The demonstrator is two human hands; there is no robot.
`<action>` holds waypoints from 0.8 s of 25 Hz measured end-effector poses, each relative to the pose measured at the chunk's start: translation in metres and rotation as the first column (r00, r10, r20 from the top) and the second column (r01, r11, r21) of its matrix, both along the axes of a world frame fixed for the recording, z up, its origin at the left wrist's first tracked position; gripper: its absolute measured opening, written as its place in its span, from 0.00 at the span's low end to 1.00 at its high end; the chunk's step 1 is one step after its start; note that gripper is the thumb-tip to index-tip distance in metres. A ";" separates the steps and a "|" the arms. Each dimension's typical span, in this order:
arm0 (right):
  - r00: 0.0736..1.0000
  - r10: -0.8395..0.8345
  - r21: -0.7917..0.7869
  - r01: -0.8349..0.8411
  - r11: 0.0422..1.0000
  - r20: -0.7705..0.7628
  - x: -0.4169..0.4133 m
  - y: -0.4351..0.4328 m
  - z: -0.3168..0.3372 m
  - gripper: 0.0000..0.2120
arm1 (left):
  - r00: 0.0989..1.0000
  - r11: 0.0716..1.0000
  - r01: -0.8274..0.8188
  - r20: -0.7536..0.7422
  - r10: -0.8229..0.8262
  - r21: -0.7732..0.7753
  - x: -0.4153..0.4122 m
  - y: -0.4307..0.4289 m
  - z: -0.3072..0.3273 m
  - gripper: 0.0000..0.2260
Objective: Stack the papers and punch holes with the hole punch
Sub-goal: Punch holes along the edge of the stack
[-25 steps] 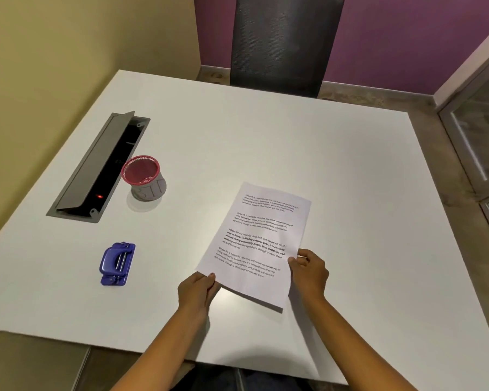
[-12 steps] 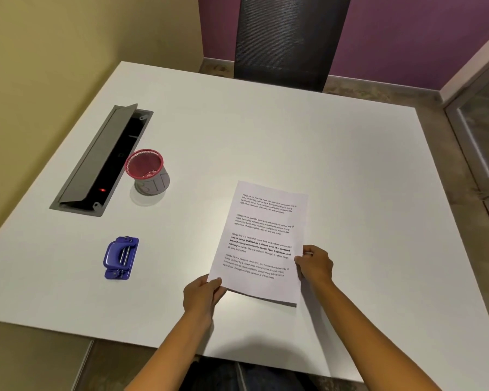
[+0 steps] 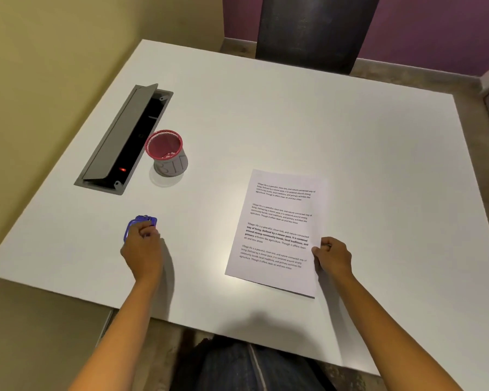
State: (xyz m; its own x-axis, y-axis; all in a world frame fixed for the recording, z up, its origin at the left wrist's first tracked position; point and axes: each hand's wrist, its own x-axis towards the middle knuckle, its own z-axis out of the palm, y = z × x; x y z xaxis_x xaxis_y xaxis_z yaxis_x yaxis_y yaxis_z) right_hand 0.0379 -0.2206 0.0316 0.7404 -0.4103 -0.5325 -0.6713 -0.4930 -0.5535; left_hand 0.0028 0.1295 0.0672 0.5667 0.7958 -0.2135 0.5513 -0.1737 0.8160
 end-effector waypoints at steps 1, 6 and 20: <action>1.000 0.019 -0.019 -0.019 1.000 0.007 0.000 -0.001 -0.001 0.10 | 0.998 0.995 -0.054 -0.014 0.055 0.081 0.003 0.013 0.000 0.11; 0.999 0.022 -0.010 -0.022 1.000 0.034 -0.001 -0.002 -0.005 0.04 | 0.957 0.986 0.039 -0.291 0.009 0.159 0.011 0.059 -0.015 0.13; 0.999 0.007 0.036 -0.009 0.999 0.032 -0.001 -0.005 -0.008 0.07 | 0.962 0.975 0.171 -0.190 -0.196 -0.141 0.038 -0.018 -0.013 0.08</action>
